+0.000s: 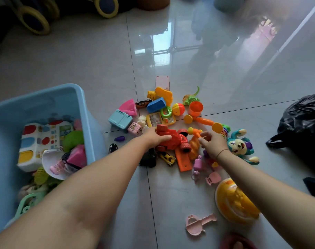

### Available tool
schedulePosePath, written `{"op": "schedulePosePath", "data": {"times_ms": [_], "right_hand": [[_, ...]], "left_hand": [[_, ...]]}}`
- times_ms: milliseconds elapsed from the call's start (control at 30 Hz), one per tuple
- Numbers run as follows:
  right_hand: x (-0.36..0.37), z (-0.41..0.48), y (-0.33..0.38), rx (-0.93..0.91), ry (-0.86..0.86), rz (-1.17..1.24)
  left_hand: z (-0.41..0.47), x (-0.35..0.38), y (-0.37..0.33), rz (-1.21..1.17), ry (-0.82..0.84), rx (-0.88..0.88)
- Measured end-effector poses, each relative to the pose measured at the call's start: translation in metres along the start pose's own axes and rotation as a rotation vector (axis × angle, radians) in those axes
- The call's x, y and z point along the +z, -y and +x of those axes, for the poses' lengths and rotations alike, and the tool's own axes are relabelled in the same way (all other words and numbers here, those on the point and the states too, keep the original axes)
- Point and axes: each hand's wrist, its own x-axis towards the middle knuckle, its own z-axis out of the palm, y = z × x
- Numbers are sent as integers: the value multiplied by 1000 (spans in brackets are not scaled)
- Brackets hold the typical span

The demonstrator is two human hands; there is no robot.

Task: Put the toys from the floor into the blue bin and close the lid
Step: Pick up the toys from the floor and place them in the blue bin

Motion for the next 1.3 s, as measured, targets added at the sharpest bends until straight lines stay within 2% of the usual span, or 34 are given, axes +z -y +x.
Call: {"op": "schedulePosePath", "data": {"times_ms": [67, 200, 300, 433, 600, 667, 767, 833, 933, 1033, 1100, 1200, 1300], "right_hand": [[4, -7, 1, 16, 39, 9], [7, -16, -3, 30, 57, 49], [5, -20, -6, 48, 95, 156], [3, -31, 12, 81, 152, 416], [-10, -56, 78, -80, 73, 629], [-12, -70, 119, -164, 80, 695], [1, -98, 182, -330, 244, 779], [22, -115, 219, -397, 365, 762], [67, -134, 267, -448, 467, 678], [109, -137, 300, -437, 456, 624], [127, -136, 307, -494, 439, 499], [131, -129, 288, -561, 356, 291], [118, -113, 247, -541, 269, 239]], "left_hand": [[-2, 11, 7, -32, 39, -19], [-3, 26, 22, -120, -68, -44], [-8, 31, 21, -155, -103, -16], [-26, 27, 6, -206, -51, 37], [-89, -24, -26, -290, -196, 167], [-135, -65, -32, -341, -289, 272], [-206, -125, -21, -481, -438, 444], [-241, -158, -1, -497, -585, 495], [-260, -188, 36, -331, -911, 423], [-248, -197, 65, -72, -1205, 294], [-230, -198, 79, 53, -1189, 283], [-209, -191, 88, 212, -947, 198], [-200, -178, 83, 220, -822, 245]]}}
